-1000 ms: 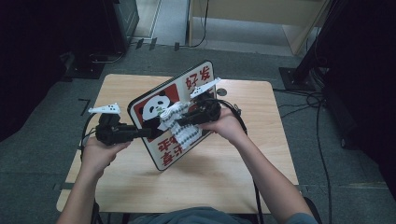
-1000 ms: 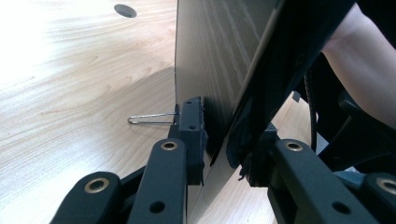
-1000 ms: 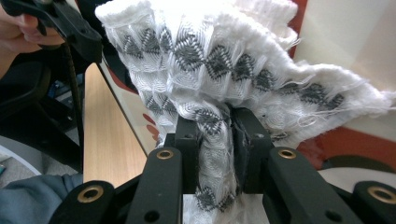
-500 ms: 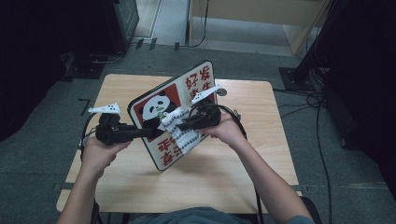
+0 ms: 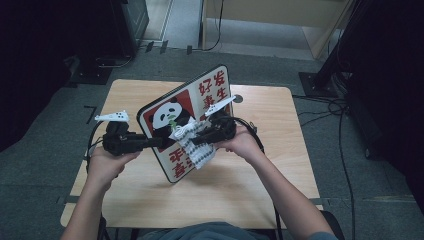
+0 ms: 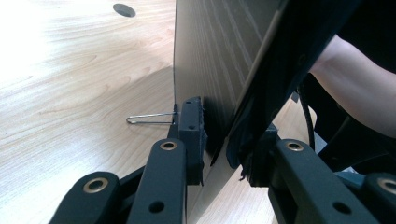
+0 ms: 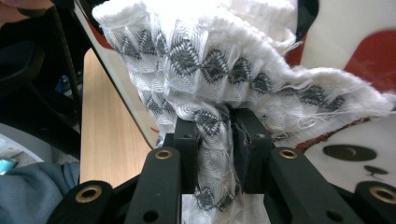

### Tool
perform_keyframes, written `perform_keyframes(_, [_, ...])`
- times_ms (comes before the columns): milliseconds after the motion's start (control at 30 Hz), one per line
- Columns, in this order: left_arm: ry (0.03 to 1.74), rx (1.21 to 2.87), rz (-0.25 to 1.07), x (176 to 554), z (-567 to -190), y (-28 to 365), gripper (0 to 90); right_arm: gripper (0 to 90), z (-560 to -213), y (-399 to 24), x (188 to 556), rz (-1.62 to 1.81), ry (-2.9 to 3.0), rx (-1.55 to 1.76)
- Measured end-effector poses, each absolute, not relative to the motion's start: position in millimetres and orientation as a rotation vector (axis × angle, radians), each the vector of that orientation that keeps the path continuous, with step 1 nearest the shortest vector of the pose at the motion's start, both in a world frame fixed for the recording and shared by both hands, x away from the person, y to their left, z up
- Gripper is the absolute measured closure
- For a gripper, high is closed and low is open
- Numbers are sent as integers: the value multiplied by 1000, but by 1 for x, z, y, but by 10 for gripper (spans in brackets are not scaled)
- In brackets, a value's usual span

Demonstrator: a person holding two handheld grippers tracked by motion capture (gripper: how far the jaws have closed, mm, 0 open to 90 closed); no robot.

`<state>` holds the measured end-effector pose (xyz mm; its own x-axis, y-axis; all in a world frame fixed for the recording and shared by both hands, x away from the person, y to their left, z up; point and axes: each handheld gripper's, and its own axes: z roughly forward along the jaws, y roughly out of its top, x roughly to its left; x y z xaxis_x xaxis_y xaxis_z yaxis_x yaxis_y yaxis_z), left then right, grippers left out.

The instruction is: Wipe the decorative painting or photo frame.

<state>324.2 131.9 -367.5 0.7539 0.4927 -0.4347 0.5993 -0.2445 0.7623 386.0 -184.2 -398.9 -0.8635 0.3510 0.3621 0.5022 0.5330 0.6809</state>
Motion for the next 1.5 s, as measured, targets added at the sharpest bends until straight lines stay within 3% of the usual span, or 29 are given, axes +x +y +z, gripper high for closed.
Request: perform_keyframes(1500, [830,1903,-132,324,-367,131,730,733,-466,-189,373,-1059,-2601,-774])
